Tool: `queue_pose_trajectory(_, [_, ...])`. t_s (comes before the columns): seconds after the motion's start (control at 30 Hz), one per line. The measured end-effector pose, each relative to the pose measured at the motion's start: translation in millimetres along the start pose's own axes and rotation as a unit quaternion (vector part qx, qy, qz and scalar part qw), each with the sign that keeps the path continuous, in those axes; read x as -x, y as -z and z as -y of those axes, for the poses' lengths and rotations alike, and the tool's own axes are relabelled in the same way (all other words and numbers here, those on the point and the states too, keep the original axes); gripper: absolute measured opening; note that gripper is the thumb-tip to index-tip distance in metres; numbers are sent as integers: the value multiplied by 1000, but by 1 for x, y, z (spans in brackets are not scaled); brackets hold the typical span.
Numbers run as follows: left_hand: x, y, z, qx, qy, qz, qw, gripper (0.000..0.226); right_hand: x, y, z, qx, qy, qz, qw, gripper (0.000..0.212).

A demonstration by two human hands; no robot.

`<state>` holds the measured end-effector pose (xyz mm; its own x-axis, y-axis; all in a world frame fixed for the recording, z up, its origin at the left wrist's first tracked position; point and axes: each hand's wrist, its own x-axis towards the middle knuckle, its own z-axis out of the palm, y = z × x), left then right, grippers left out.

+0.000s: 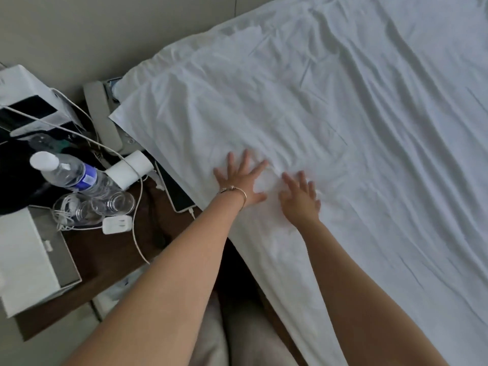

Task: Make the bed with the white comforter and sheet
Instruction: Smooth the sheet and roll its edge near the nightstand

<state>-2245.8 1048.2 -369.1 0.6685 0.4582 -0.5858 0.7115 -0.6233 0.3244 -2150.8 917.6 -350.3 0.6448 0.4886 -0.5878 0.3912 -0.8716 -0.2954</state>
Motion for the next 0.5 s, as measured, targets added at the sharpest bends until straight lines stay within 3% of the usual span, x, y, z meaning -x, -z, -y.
queue_pose_trajectory(0.07, [-2, 2, 32, -51, -2, 42, 998, 85, 3, -22, 20, 69, 24, 51, 996, 64])
queue_pose_trajectory(0.13, [4, 4, 59, -123, -24, 38, 991, 77, 19, -41, 36, 110, 94, 81, 986, 65])
queue_pose_trajectory(0.23, [4, 29, 83, -193, -31, -3, 981, 60, 21, -41, 53, 44, 101, 44, 993, 51])
queue_pose_trajectory(0.33, [-15, 66, 83, -92, -36, -33, 995, 42, -9, -17, 73, -89, 60, -55, 993, 39])
queue_pose_trajectory(0.43, [-52, 93, 79, 33, -22, -111, 993, 38, -57, 7, 103, -55, 138, -73, 986, 44])
queue_pose_trajectory(0.5, [-74, 100, 76, 72, 33, -99, 992, 47, -89, 19, 122, -11, 167, -65, 984, 49])
